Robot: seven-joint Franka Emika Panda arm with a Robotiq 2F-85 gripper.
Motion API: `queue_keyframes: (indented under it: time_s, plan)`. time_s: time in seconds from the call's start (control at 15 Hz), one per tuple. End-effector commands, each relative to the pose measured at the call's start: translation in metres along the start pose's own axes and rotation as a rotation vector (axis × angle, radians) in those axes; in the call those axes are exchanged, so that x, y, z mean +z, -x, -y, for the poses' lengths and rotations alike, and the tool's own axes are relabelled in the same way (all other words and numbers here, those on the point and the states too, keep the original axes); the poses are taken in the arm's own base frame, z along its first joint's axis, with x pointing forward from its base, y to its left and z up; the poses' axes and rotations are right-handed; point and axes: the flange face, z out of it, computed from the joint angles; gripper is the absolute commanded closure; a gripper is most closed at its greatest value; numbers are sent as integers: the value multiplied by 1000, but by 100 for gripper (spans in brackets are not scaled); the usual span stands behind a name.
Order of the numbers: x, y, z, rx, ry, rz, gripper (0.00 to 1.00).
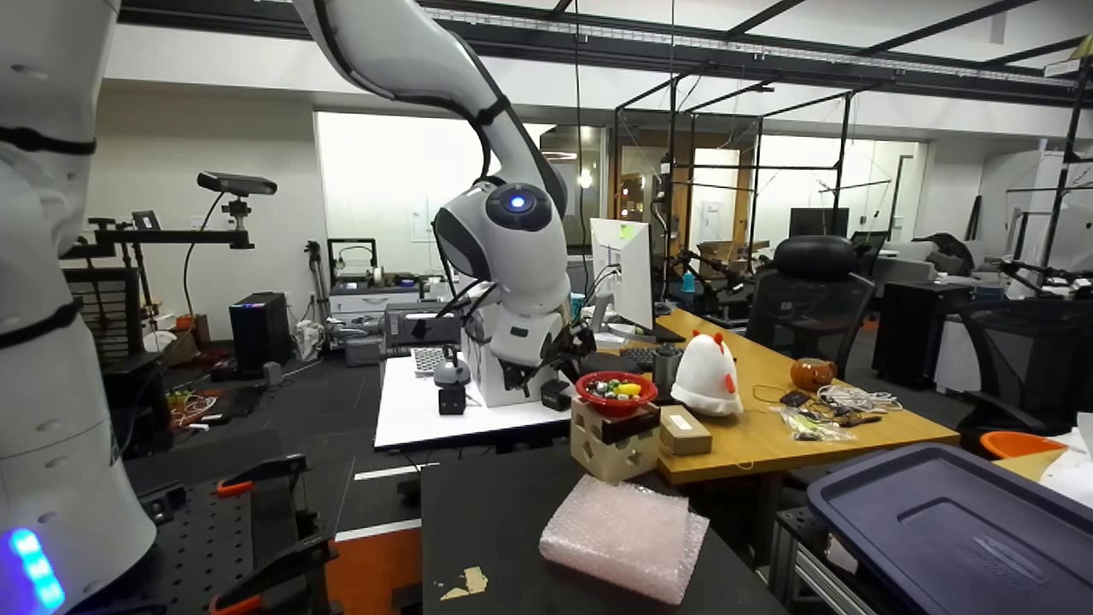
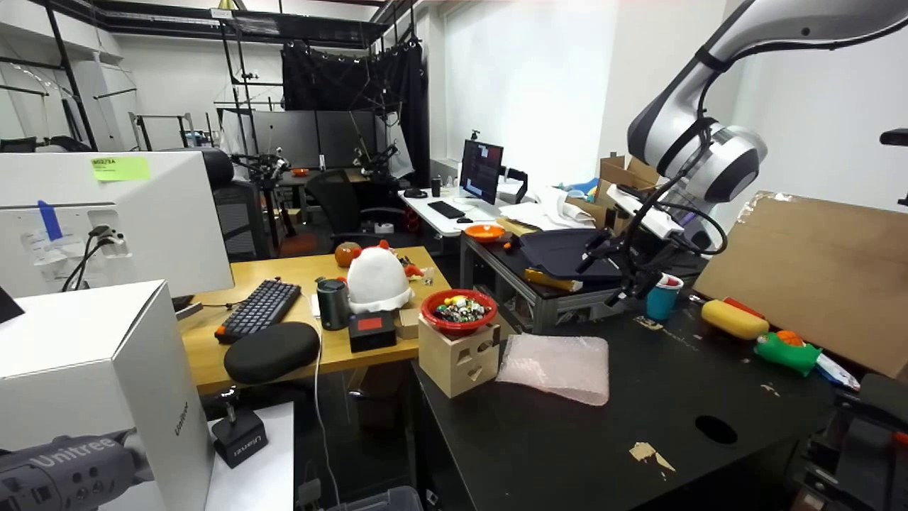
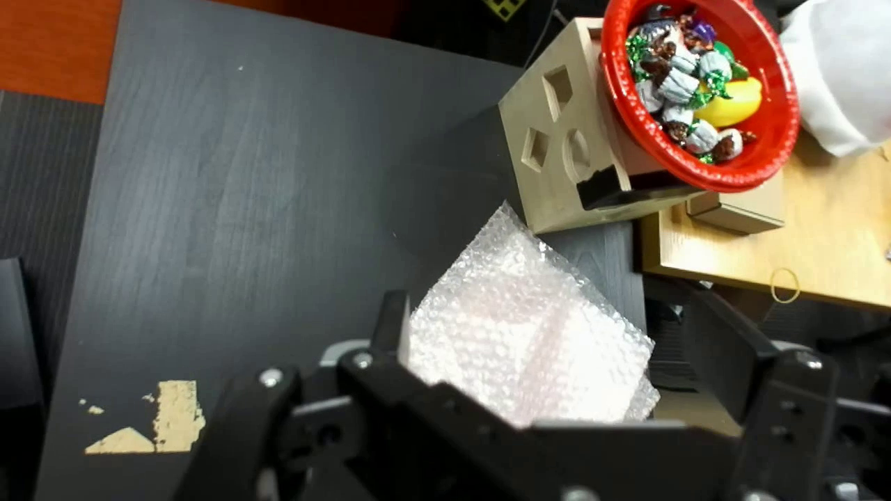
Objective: Unfold the pink plastic
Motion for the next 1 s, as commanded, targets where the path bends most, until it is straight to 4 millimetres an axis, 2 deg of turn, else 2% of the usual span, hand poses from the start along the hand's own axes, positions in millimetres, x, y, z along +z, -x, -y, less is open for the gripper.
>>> queue_keyframes:
  time_s: [0.0, 0.07, 0.13, 0.93]
  plan:
    - [-5, 13, 23, -46, 43, -36, 0]
    - [-7, 13, 28, -60, 50, -36, 0]
    - [-2, 10, 19, -54, 51, -23, 0]
    - [1, 8, 18, -52, 62, -27, 0]
